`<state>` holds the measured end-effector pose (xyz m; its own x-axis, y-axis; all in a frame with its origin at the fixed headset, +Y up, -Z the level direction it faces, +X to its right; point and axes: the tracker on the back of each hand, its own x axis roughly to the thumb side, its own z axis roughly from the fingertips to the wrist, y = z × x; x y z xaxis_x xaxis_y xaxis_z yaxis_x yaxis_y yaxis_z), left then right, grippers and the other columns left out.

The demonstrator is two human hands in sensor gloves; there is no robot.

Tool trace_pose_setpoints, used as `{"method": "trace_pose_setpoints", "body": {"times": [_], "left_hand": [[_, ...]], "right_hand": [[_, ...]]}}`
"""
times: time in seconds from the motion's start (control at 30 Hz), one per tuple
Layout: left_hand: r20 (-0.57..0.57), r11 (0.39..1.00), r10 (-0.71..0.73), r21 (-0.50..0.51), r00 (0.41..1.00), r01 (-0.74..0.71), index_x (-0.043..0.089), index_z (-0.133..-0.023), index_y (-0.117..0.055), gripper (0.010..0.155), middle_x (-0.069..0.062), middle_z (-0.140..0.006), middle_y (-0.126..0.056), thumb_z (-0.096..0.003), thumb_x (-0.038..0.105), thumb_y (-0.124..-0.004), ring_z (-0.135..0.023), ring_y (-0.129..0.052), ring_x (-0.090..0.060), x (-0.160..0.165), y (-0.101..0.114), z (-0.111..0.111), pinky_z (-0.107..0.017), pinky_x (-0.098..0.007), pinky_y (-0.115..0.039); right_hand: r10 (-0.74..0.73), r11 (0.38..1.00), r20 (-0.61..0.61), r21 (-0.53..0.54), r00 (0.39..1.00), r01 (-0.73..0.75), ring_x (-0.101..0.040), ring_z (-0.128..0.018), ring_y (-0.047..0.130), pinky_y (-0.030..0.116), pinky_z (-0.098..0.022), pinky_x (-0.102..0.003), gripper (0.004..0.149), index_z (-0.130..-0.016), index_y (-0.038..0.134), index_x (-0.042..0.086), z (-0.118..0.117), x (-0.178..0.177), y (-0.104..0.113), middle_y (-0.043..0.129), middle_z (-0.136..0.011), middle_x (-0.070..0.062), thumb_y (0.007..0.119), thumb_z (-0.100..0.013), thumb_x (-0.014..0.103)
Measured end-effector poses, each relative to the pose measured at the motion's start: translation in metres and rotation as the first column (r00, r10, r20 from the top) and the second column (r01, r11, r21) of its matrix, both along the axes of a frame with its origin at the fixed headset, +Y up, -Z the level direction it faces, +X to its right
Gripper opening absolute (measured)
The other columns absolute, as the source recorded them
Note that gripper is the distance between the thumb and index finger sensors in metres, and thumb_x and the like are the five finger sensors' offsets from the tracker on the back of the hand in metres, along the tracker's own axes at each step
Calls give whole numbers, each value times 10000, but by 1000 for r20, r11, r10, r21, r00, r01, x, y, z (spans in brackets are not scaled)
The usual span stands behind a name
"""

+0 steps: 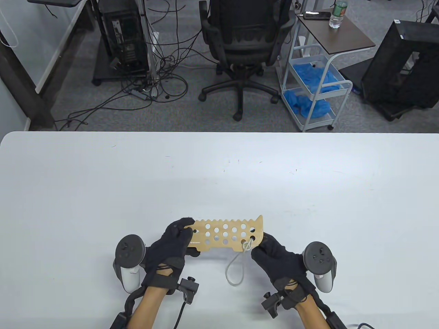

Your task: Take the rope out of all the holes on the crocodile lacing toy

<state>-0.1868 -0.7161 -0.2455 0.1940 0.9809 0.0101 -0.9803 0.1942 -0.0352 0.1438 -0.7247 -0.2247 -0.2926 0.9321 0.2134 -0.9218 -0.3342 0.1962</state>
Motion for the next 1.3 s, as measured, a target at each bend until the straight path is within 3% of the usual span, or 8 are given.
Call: {"method": "trace_pose_setpoints", "body": {"times": [0.13,0.27,0.43,0.8,1.13,1.3], "left_hand": [[15,1000,7,-13,1000,-7,204,-971,-748,534,44,-632,-1066,-509,471,-739,-411,-1062,-116,6,-1,2,-479,-460,-882],[39,999,29,-23,999,-28,205,-974,-744,533,43,-637,-1063,-512,471,-735,-417,-1061,-116,10,-2,4,-483,-460,-880],[46,999,37,-27,998,-35,205,-976,-739,534,45,-642,-1061,-513,472,-732,-421,-1060,-116,9,-4,3,-486,-460,-878],[70,994,92,-58,993,-88,208,-986,-723,536,52,-655,-1054,-523,477,-718,-436,-1057,-109,5,-11,1,-496,-454,-875],[116,981,178,-95,977,-168,211,-994,-710,537,58,-669,-1046,-529,482,-709,-449,-1054,-103,5,-17,-2,-505,-449,-874],[138,978,194,-107,971,-180,203,-988,-719,537,52,-662,-1050,-526,477,-715,-441,-1055,-108,6,-19,-4,-500,-453,-874]], "right_hand": [[71,997,-33,15,997,-71,-467,-994,474,288,-647,-785,664,-1032,570,288,2,-7,-3,447,-1164,-101,796,-441,488],[53,999,-11,-3,999,-53,-471,-1010,473,306,-654,-780,485,-916,735,302,1,-6,-8,542,-1141,-84,786,-456,449],[29,1000,20,-8,999,-29,-457,-1005,527,351,-664,-770,389,-840,795,311,1,-2,-7,633,-1108,-64,783,-465,413],[-151,985,-50,-90,987,146,-471,-1018,500,351,-672,-772,504,-918,735,280,-4,3,-11,594,-1125,-102,793,-453,467],[-329,942,-283,-167,901,291,-540,-1049,225,232,-640,-809,696,-1039,584,254,-9,0,-11,308,-1199,-143,858,-430,451],[-417,906,-288,-203,862,371,-539,-1052,205,223,-644,-807,655,-1039,589,264,-9,0,-12,296,-1204,-137,821,-450,433]]}}
